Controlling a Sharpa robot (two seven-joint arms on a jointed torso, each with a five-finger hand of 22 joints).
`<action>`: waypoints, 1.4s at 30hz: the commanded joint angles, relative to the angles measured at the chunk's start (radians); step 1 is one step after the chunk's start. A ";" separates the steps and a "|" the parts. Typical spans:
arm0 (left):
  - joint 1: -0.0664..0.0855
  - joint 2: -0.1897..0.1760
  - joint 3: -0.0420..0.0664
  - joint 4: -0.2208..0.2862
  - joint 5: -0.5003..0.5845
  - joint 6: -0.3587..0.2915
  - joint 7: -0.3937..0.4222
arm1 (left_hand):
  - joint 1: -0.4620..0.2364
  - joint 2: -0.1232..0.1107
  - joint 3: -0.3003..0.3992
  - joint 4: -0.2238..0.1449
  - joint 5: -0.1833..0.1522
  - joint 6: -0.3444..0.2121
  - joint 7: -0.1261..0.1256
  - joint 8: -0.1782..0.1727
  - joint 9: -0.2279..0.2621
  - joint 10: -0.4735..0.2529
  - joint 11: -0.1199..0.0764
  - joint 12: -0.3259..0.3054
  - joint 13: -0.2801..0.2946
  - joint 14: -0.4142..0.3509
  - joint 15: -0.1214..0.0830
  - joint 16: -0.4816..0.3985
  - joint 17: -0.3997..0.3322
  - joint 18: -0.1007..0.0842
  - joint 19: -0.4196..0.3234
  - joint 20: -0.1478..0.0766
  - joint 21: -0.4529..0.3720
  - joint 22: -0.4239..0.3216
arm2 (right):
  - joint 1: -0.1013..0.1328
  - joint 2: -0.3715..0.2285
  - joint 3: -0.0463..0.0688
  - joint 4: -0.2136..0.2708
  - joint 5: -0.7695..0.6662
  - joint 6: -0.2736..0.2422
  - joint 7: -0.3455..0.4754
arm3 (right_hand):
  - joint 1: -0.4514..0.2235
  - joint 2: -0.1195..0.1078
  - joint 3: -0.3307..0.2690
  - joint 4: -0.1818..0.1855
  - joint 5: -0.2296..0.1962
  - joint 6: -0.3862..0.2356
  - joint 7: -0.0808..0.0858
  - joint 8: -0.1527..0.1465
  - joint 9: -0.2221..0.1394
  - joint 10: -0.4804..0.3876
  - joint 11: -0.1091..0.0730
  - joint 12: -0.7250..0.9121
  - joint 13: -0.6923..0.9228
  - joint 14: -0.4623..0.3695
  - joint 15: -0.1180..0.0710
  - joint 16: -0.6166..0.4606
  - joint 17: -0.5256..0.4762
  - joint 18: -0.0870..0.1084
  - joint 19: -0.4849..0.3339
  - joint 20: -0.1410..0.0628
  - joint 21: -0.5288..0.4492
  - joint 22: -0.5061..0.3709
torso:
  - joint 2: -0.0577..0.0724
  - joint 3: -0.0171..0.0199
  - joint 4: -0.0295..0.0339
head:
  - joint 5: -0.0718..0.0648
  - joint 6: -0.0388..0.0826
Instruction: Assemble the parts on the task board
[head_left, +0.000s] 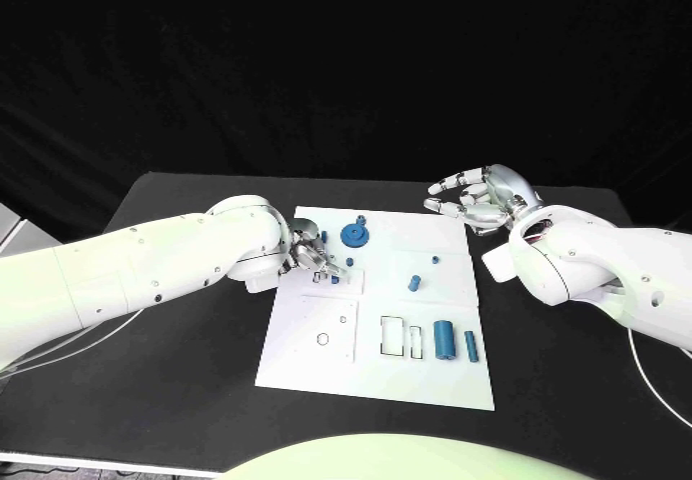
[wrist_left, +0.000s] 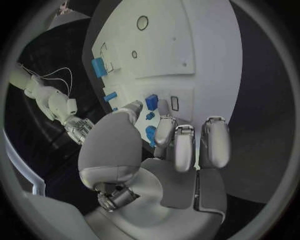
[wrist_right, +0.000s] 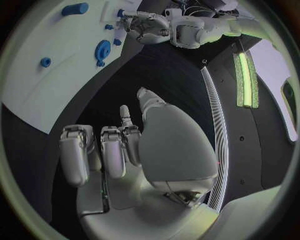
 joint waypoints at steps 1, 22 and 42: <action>0.000 -0.004 0.010 0.011 0.015 -0.013 0.000 | 0.001 0.020 -0.039 0.000 -0.018 0.006 -0.003 -0.005 0.003 -0.003 0.001 0.002 0.001 0.087 -0.006 0.000 0.201 -0.019 0.009 -0.001 -0.007 0.029 | -0.001 0.000 0.000 -0.001 -0.002 0.004 0.012 | -0.013 0.000 0.005 0.000 0.005 -0.008 -0.001 0.005 0.000 0.008 0.009 -0.005 0.173 0.089 0.004 -0.005 0.203 0.016 0.059 0.006 -0.003 0.203 | 0.000 -0.0004 0.0002 | -0.002 0.003; 0.120 0.034 0.052 -0.150 0.079 0.067 0.016 | 0.087 0.061 -0.081 -0.002 -0.001 -0.075 0.036 -0.064 -0.016 -0.083 0.035 -0.068 -0.089 0.068 0.021 -0.031 0.145 0.000 -0.064 0.010 -0.052 -0.053 | -0.001 0.004 0.000 -0.017 -0.001 0.003 0.012 | -0.016 0.001 0.005 0.001 0.006 -0.009 -0.001 0.005 -0.001 0.008 0.010 -0.005 0.174 0.089 0.004 -0.005 0.202 0.016 0.059 0.006 -0.003 0.204 | 0.002 -0.0001 0.0004 | 0.001 0.018; 0.115 0.182 0.017 -0.405 0.046 0.136 0.042 | 0.088 0.071 -0.082 -0.001 -0.005 -0.079 0.041 -0.071 -0.022 -0.093 0.039 -0.074 -0.097 0.067 0.026 -0.032 0.143 0.002 -0.069 0.014 -0.056 -0.058 | 0.000 0.006 0.000 -0.009 -0.002 0.001 0.013 | -0.016 0.001 0.006 0.000 0.006 -0.009 -0.001 0.005 -0.001 0.008 0.010 -0.005 0.174 0.089 0.004 -0.005 0.203 0.016 0.059 0.006 -0.003 0.204 | 0.006 0.0004 -0.0012 | 0.008 0.014</action>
